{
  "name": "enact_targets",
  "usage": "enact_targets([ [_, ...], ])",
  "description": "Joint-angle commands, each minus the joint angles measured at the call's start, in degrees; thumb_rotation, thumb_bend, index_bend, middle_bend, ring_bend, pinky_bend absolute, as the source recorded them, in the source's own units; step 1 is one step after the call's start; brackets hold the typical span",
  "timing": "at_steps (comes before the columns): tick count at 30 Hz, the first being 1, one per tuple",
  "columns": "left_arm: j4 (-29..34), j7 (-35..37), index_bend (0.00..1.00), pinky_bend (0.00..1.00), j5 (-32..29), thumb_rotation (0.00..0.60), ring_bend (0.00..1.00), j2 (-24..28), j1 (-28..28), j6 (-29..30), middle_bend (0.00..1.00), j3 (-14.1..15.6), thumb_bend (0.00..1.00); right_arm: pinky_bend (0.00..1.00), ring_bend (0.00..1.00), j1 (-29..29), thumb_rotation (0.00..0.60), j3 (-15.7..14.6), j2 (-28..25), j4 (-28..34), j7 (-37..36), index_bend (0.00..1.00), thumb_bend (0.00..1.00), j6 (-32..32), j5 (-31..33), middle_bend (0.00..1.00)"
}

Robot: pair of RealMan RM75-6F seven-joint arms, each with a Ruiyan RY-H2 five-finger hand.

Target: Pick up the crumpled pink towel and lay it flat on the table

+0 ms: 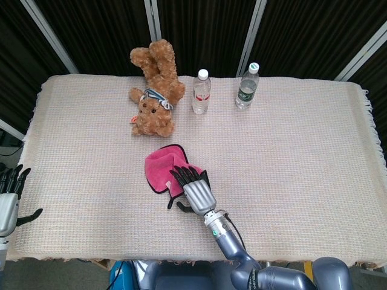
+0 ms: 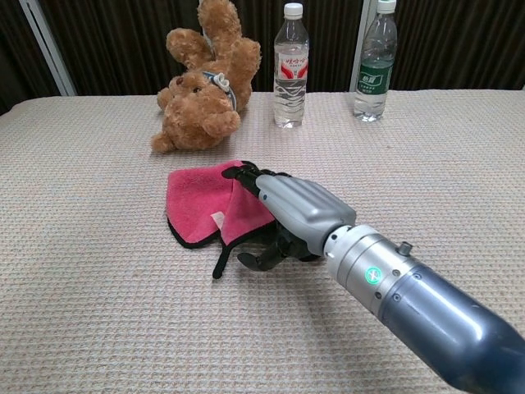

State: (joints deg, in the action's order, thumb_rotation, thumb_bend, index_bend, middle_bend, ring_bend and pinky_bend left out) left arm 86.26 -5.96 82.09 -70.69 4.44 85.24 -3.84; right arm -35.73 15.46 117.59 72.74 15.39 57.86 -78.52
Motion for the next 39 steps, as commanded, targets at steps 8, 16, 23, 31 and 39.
enact_targets([
  [8,-0.11,0.99,0.0,0.0,0.68,0.6,0.0,-0.02,-0.09,0.82,0.0,-0.13,0.0,0.0,0.0,-2.35,0.6,0.74,4.01,-5.73,-0.8,0.0,0.31,1.27,0.1,0.0],
  [16,-0.1,1.25,0.0,0.0,1.08,0.6,0.0,-0.04,-0.2,1.07,0.0,0.08,0.0,0.0,0.0,-2.98,0.6,1.21,6.67,-10.53,-3.17,0.0,0.31,4.08,-0.5,0.0],
  [23,-0.13,1.29,0.0,0.0,1.24,0.6,0.0,-0.12,-0.24,1.19,0.0,0.15,0.0,0.0,0.0,-3.38,0.6,1.8,7.27,-12.67,-4.93,0.0,0.32,7.45,-1.75,0.0],
  [31,0.09,1.11,0.01,0.0,1.71,0.6,0.0,-0.25,-0.3,1.5,0.0,0.33,0.0,0.0,0.0,-2.13,0.6,1.37,5.41,-10.24,-7.28,0.06,0.38,10.47,-2.52,0.0],
  [39,0.6,0.48,0.01,0.0,2.42,0.6,0.0,-0.52,-0.28,1.74,0.0,0.65,0.0,0.0,0.0,-0.83,0.6,-0.48,3.94,-7.74,-9.69,0.3,0.39,13.16,-4.43,0.02],
])
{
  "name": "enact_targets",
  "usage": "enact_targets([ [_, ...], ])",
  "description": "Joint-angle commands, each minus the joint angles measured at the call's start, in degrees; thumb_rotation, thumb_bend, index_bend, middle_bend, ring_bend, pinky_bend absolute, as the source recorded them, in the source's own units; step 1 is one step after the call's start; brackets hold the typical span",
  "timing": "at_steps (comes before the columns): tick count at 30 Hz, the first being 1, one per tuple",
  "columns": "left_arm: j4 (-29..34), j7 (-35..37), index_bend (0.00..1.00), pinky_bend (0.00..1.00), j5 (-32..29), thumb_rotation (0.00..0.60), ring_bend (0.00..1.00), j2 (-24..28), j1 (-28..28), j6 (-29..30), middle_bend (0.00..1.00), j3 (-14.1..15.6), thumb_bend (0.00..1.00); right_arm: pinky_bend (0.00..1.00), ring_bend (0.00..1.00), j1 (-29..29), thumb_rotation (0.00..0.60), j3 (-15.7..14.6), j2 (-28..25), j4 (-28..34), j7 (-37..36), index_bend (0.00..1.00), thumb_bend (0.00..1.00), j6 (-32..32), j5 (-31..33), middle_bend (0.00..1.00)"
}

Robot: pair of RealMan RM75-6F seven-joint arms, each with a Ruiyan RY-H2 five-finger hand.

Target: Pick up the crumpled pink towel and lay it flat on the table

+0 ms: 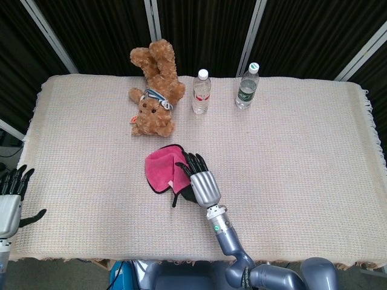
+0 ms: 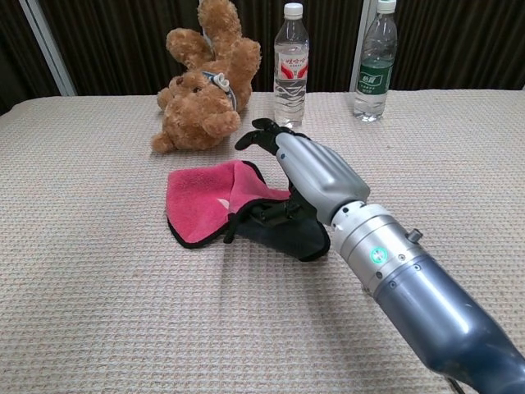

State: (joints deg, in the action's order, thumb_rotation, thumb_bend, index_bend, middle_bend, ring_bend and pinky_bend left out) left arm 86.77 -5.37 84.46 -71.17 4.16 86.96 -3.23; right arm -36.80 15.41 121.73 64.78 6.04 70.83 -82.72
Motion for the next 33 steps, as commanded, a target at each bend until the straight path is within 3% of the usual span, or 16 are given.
enact_targets([
  [1,0.17,-0.19,0.01,0.0,0.1,0.6,0.0,-0.06,0.0,0.07,0.0,0.05,0.0,0.0,0.0,0.32,0.6,-0.57,-0.27,0.33,-0.55,0.33,0.39,0.25,-0.26,0.05],
  [4,0.31,-0.28,0.01,0.0,0.15,0.6,0.0,-0.05,-0.06,0.28,0.0,-0.01,0.0,0.0,0.0,0.45,0.6,-0.71,-0.2,0.35,-0.82,0.41,0.39,0.78,-0.44,0.13],
  [10,0.27,-0.1,0.01,0.0,0.04,0.6,0.0,0.0,-0.13,0.34,0.0,-0.06,0.0,0.0,0.01,0.31,0.6,-0.25,0.29,-0.1,-1.35,0.48,0.39,1.26,-0.2,0.18],
  [16,0.16,0.02,0.01,0.0,-0.02,0.6,0.0,0.01,-0.15,0.29,0.0,-0.07,0.0,0.0,0.03,0.23,0.6,-0.39,0.43,-0.16,-1.04,0.52,0.4,1.23,0.01,0.2],
  [25,0.33,0.01,0.01,0.0,0.26,0.6,0.0,0.01,-0.14,0.34,0.0,0.04,0.0,0.0,0.03,0.44,0.6,-0.43,0.01,0.96,-0.98,0.58,0.56,1.29,0.46,0.2],
  [33,0.34,-0.21,0.01,0.0,0.28,0.6,0.0,-0.13,-0.13,0.15,0.0,0.19,0.0,0.0,0.03,0.65,0.6,0.03,-1.72,3.11,0.0,0.6,0.58,1.2,1.03,0.2],
])
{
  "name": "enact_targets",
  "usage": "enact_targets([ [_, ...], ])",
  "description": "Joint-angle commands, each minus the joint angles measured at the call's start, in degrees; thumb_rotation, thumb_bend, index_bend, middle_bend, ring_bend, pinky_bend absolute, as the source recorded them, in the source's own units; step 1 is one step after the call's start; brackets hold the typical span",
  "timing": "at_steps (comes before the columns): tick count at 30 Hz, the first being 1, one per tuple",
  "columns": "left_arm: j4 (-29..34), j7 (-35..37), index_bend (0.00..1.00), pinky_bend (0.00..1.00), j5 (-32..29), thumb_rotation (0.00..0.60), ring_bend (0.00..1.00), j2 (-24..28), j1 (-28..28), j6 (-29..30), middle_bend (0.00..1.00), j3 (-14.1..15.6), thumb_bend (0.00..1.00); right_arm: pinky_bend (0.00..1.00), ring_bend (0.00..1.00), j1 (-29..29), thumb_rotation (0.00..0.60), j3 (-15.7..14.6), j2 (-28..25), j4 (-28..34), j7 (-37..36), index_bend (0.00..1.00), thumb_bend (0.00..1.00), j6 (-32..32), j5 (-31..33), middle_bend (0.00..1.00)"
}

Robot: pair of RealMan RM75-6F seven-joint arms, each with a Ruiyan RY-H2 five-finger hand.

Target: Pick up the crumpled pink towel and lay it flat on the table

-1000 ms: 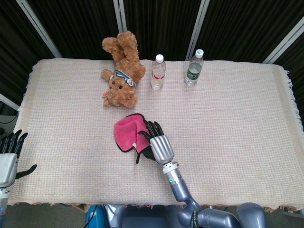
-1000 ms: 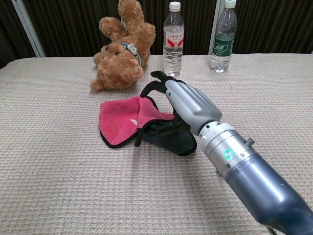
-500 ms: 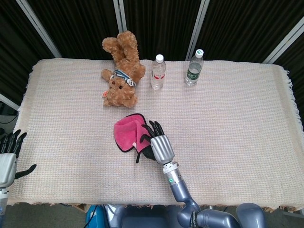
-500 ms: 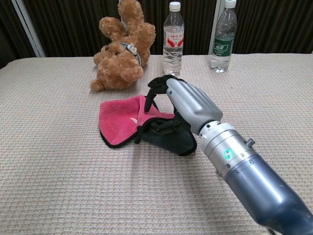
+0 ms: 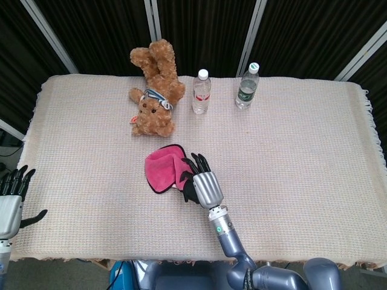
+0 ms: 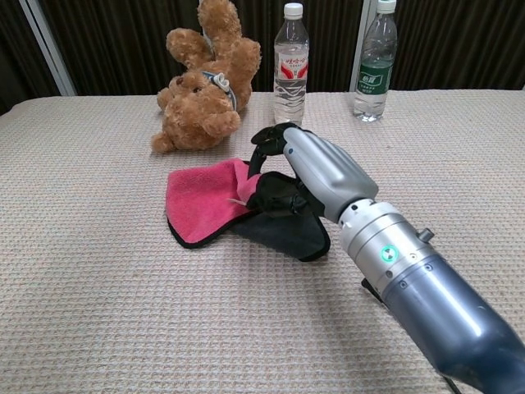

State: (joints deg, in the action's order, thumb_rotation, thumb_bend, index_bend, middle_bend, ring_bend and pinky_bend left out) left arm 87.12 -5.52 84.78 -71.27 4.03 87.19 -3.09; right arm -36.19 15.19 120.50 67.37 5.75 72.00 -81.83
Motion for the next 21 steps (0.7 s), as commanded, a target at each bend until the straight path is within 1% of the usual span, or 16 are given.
enact_targets([
  [1,-0.04,-0.12,0.01,0.0,-0.08,0.6,0.0,-0.05,0.02,-0.16,0.0,0.05,0.0,0.0,0.03,0.02,0.6,0.45,-0.87,0.98,0.54,0.6,0.58,0.05,0.21,0.2],
  [7,-0.03,-0.07,0.01,0.0,-0.83,0.6,0.0,-0.29,0.31,-0.96,0.0,-0.21,0.0,0.0,0.03,-0.92,0.6,3.49,-4.51,4.59,3.04,0.6,0.58,-0.09,0.88,0.2],
  [14,0.3,-0.16,0.02,0.0,-2.73,0.6,0.0,-0.93,1.05,-3.39,0.0,-0.5,0.0,0.0,0.04,-2.03,0.6,8.81,-10.79,9.66,6.51,0.6,0.58,-0.57,3.13,0.2],
  [21,1.36,-0.85,0.03,0.0,-4.23,0.6,0.0,-2.74,4.02,-7.0,0.0,-2.24,0.0,0.0,0.04,-3.37,0.6,13.77,-16.54,15.66,9.93,0.6,0.59,-1.41,6.74,0.2],
])
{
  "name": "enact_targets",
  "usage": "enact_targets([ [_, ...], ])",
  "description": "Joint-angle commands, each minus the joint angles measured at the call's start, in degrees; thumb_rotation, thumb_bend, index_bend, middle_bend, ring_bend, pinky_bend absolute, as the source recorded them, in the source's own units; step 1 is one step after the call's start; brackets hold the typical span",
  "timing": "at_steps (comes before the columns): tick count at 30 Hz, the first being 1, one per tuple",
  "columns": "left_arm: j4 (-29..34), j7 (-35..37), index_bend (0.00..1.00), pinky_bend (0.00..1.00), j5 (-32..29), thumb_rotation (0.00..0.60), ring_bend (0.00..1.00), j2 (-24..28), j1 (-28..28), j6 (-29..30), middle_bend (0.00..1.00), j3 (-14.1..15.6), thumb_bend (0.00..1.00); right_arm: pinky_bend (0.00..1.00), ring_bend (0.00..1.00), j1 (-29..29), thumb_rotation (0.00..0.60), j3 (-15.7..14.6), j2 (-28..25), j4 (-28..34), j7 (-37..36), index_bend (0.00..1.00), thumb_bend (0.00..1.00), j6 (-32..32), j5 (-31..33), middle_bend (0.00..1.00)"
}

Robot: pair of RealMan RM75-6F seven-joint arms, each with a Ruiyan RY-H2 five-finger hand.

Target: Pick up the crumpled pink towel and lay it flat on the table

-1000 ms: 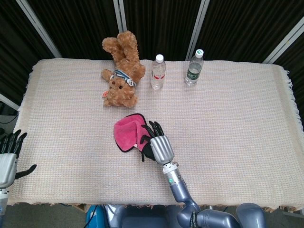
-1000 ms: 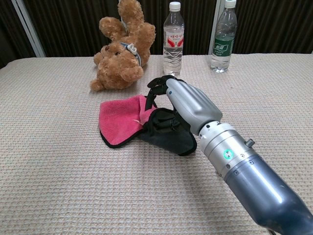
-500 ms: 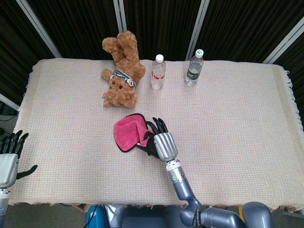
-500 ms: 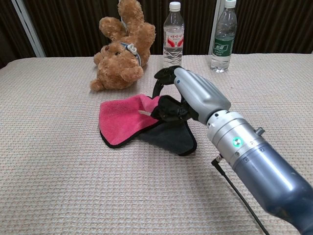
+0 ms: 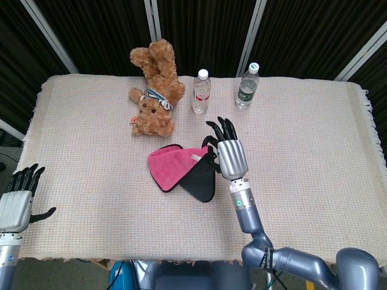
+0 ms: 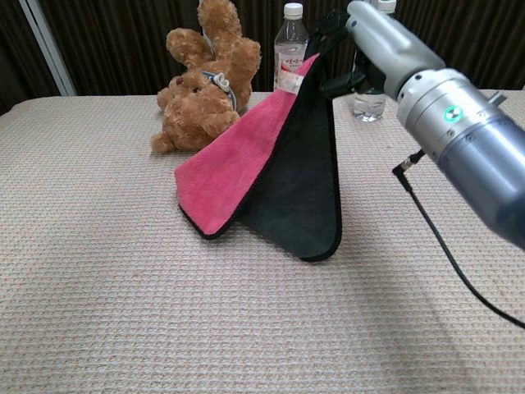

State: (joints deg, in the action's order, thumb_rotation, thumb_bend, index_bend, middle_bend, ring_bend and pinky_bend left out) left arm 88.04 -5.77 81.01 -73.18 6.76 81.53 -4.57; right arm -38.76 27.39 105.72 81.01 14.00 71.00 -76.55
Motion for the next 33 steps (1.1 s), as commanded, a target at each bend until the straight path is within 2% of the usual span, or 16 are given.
enact_targets([
  [1,0.51,-0.97,0.03,0.0,-0.7,0.6,0.0,-1.21,1.87,-1.91,0.0,-1.09,0.0,0.0,0.04,-1.17,0.6,2.19,-2.35,2.7,2.42,0.6,0.59,-0.43,1.84,0.2],
  [13,-1.2,-3.56,0.05,0.0,-2.99,0.6,0.0,-6.55,9.02,-8.63,0.0,-4.56,0.01,0.0,0.04,-6.1,0.6,8.24,-6.07,3.76,10.45,0.6,0.59,-1.01,8.97,0.2],
  [20,-4.3,-4.12,0.05,0.0,-2.78,0.6,0.0,-10.52,13.54,-10.78,0.0,-6.75,0.01,0.0,0.03,-8.0,0.6,10.09,-7.98,4.56,13.2,0.61,0.59,0.12,11.82,0.2],
  [28,-10.96,-2.3,0.03,0.0,-1.72,0.6,0.0,-18.33,19.63,-10.28,0.0,-10.69,0.02,0.0,0.03,-11.17,0.6,11.78,-9.32,7.65,19.64,0.62,0.59,2.08,16.3,0.2],
  [33,-14.1,-1.13,0.03,0.0,-0.79,0.6,0.0,-21.72,23.01,-10.56,0.0,-12.0,0.02,0.0,0.03,-13.3,0.6,12.7,-9.89,9.82,23.53,0.63,0.59,3.86,17.8,0.2],
])
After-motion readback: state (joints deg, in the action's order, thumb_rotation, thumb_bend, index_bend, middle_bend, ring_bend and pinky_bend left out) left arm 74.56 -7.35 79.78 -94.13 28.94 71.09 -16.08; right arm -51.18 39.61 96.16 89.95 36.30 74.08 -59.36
